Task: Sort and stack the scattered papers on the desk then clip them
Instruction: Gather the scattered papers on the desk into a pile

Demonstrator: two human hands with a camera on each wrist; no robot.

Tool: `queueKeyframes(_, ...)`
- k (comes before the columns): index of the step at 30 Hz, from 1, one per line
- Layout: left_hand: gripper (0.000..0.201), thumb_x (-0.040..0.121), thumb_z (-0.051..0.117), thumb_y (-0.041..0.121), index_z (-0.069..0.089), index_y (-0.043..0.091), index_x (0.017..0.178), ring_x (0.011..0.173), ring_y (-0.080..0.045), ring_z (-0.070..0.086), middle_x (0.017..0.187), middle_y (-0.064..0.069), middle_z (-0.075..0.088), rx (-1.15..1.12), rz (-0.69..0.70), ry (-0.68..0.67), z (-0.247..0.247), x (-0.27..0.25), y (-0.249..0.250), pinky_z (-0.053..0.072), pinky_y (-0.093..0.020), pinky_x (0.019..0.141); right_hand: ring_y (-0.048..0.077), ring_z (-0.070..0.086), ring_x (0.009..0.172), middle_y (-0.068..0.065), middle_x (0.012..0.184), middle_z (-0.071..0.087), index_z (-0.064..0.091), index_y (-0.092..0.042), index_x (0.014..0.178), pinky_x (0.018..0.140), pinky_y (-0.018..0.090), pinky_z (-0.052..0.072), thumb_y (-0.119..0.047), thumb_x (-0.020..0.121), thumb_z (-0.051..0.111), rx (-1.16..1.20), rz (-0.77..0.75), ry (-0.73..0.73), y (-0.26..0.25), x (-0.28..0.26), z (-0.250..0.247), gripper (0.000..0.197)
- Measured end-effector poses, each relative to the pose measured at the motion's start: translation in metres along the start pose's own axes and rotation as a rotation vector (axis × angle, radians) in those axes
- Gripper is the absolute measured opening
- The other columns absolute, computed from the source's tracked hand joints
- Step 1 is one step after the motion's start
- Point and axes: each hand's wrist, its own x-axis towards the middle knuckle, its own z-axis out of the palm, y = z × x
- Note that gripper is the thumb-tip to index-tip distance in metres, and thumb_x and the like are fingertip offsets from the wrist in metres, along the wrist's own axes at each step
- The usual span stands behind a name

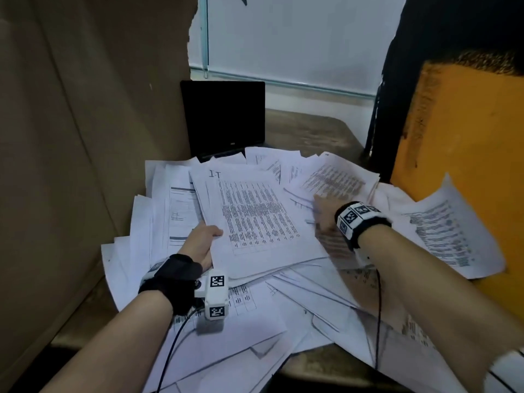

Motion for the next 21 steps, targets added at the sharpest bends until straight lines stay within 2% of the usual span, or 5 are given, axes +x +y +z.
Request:
queueKeyframes(4,0.039,0.092,0.037,-0.007,0.043,0.010,0.127,0.112,-0.039,0.057,0.130,-0.021,0.055,-0.024,0.015,0.009,0.006,-0.005,0.001,0.041,-0.056,0.102,0.034,0.055,0.114,0.019,0.129,0.054,0.045,-0.006,0.128,0.098,0.042,0.045,-0.015,0.093,0.050,0.161,-0.090,0.075,0.010,0.018,0.009,0.036)
queueKeyframes(10,0.061,0.090,0.039,-0.004,0.022,0.005,0.148,0.084,-0.033,0.060,0.132,-0.023,0.050,0.003,-0.025,-0.003,0.008,-0.012,0.004,0.050,-0.042,0.078,0.036,0.039,0.136,0.021,0.150,0.039,0.034,-0.004,0.147,0.108,0.034,0.030,-0.014,0.104,0.031,0.438,0.084,0.317,0.054,0.012,-0.030,0.043)
queueKeyframes(14,0.070,0.089,0.044,-0.004,0.015,0.009,0.151,0.128,-0.039,0.047,0.153,-0.016,0.031,-0.014,-0.050,0.008,0.005,-0.005,0.003,0.044,-0.052,0.096,0.024,0.051,0.109,0.011,0.115,0.056,0.054,0.004,0.128,0.086,0.030,0.036,-0.002,0.096,0.042,0.573,-0.259,0.562,0.034,-0.037,-0.045,0.035)
queueKeyframes(18,0.049,0.102,0.042,0.024,0.033,0.007,0.147,0.118,-0.028,0.056,0.142,-0.014,0.048,-0.069,-0.003,-0.070,0.014,-0.012,0.005,0.045,-0.042,0.097,0.024,0.060,0.108,0.008,0.125,0.062,0.040,-0.025,0.145,0.088,0.036,0.050,-0.005,0.094,0.043,0.224,-0.403,0.289,-0.027,-0.096,-0.018,0.056)
queueKeyframes(21,0.060,0.095,0.050,0.039,0.036,0.011,0.146,0.128,-0.025,0.051,0.143,-0.011,0.048,-0.047,0.008,-0.098,0.017,-0.017,0.007,0.035,-0.042,0.111,0.019,0.055,0.116,0.001,0.143,0.049,0.025,-0.041,0.148,0.100,0.042,0.047,-0.041,0.098,0.047,0.180,-0.533,-0.086,-0.064,-0.142,0.001,0.055)
